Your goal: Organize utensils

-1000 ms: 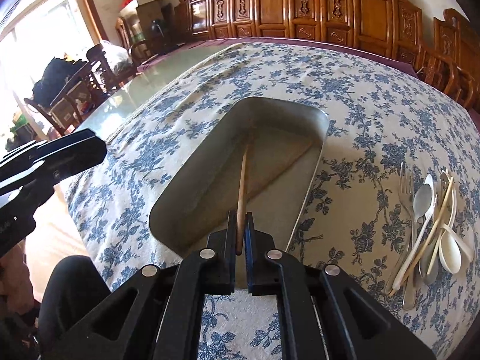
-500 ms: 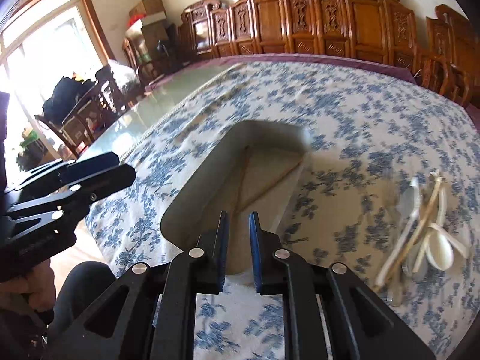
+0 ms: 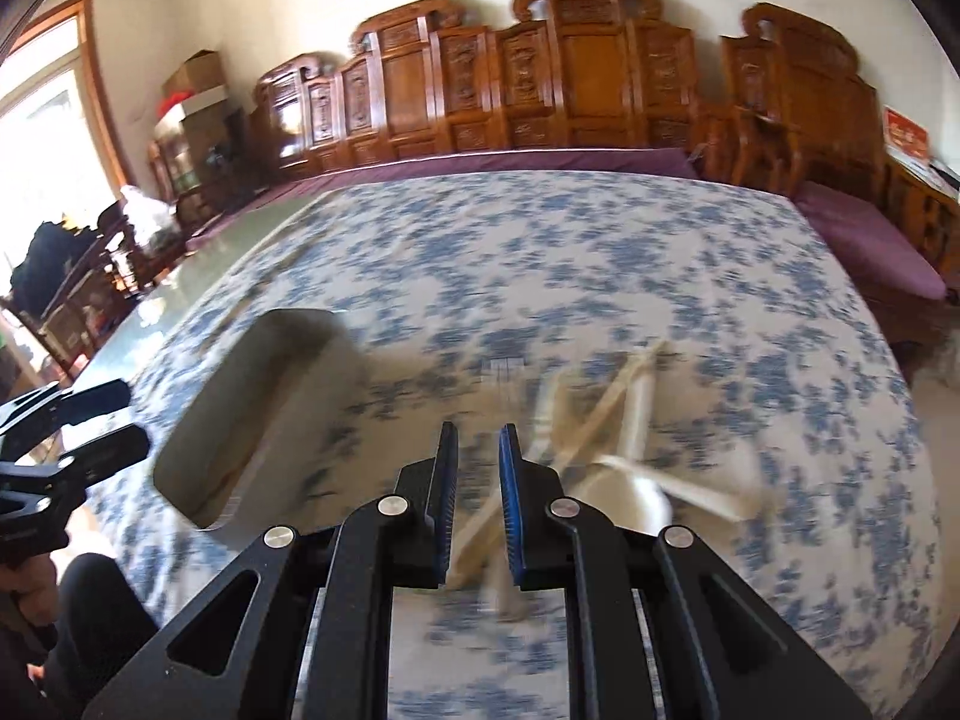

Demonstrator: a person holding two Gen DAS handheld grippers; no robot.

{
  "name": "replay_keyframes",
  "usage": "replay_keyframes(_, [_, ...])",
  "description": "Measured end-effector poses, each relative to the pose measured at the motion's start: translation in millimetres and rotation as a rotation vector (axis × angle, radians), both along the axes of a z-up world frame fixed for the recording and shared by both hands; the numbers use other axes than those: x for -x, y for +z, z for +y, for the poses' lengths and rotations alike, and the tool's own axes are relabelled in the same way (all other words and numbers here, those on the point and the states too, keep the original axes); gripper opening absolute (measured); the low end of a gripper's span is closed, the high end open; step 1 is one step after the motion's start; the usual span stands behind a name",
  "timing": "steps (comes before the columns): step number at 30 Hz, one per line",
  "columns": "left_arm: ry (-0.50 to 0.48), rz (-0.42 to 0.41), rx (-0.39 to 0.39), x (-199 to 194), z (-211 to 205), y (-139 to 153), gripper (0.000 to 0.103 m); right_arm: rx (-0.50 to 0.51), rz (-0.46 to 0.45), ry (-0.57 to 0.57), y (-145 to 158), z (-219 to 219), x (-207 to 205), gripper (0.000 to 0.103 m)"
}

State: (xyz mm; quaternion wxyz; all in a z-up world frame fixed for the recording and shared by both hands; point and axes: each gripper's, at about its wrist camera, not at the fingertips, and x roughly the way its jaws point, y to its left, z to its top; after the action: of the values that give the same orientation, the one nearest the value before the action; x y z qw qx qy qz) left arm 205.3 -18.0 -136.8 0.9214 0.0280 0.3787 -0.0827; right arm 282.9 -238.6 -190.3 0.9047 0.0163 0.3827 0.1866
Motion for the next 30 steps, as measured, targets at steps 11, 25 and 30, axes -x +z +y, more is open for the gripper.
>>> replay_keyframes(11, [-0.097, 0.058, -0.007, -32.4, -59.3, -33.0, 0.062, 0.007, 0.042, -0.109, -42.3, -52.7, -17.8, 0.02])
replay_keyframes(25, [-0.17, 0.206, 0.065, -81.1, -112.1, -86.8, 0.027, -0.039, 0.077, -0.131, -58.1, -69.2, -30.2, 0.02])
replay_keyframes(30, [-0.187, 0.229, 0.096, -90.1, -122.4, -96.9, 0.016, -0.049, 0.084, -0.129, -60.3, -68.7, -33.8, 0.02])
